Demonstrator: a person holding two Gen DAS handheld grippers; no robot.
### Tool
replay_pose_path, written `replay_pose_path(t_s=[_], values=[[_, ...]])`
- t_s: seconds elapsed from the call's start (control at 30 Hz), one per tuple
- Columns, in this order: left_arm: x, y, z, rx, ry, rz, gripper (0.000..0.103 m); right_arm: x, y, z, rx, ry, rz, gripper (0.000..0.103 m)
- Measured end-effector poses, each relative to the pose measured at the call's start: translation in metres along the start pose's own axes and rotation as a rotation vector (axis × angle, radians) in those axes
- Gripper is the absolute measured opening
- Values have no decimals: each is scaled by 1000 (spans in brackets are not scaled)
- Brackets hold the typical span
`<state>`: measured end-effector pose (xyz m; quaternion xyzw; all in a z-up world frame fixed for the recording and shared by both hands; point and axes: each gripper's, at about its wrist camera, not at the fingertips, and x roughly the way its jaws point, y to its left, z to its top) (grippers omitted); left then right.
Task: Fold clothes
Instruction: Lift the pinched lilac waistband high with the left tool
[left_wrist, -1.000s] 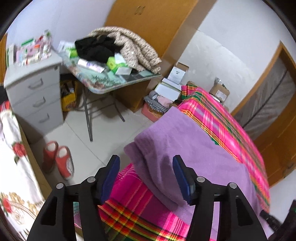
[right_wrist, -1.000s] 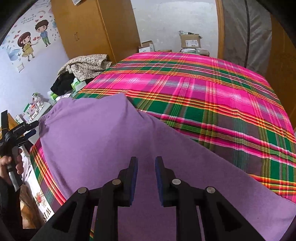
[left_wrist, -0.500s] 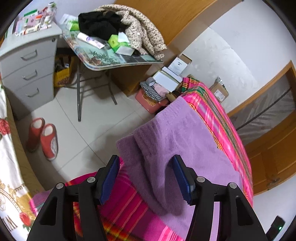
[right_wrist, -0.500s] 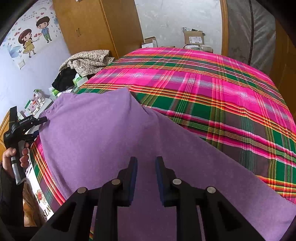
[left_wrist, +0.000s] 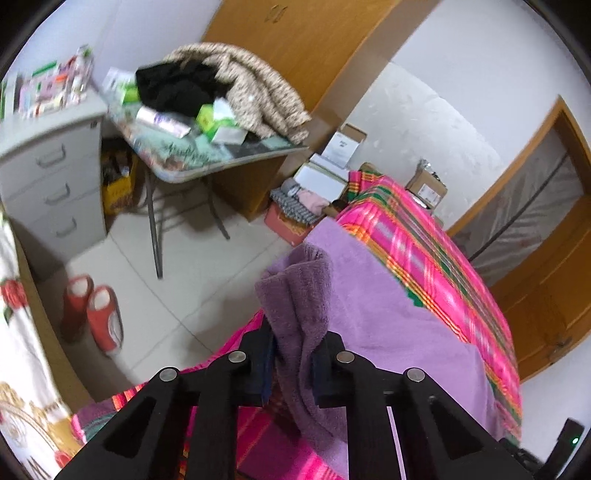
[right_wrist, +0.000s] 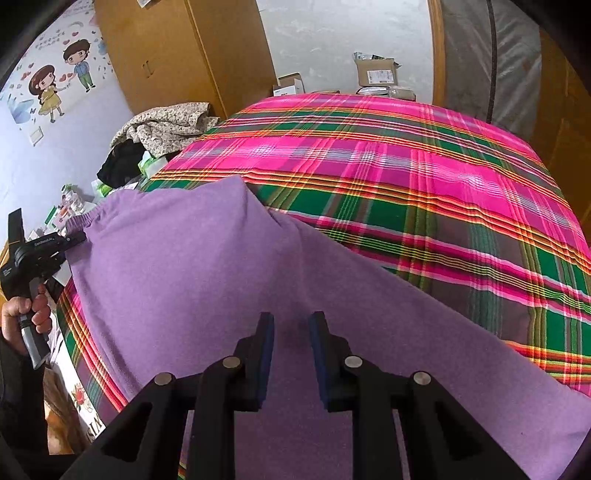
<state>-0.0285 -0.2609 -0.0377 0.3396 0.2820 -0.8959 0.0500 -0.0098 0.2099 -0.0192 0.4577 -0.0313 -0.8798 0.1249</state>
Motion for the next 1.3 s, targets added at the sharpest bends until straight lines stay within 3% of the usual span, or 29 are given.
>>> replay_pose_path(t_s=[0.33, 0.6, 1.0, 1.3], values=[[-41, -42, 7, 103, -82, -75, 14, -16, -10, -10, 26, -24, -4, 21], [-76, -106, 0, 240, -121, -216, 14, -30, -21, -19, 60, -43, -14, 21], [-89, -212, -56, 519, -44, -423, 13, -51, -39, -28, 112, -85, -45, 21], [-76, -255, -121, 698, 104, -501, 13, -59, -51, -34, 148, -94, -60, 21]])
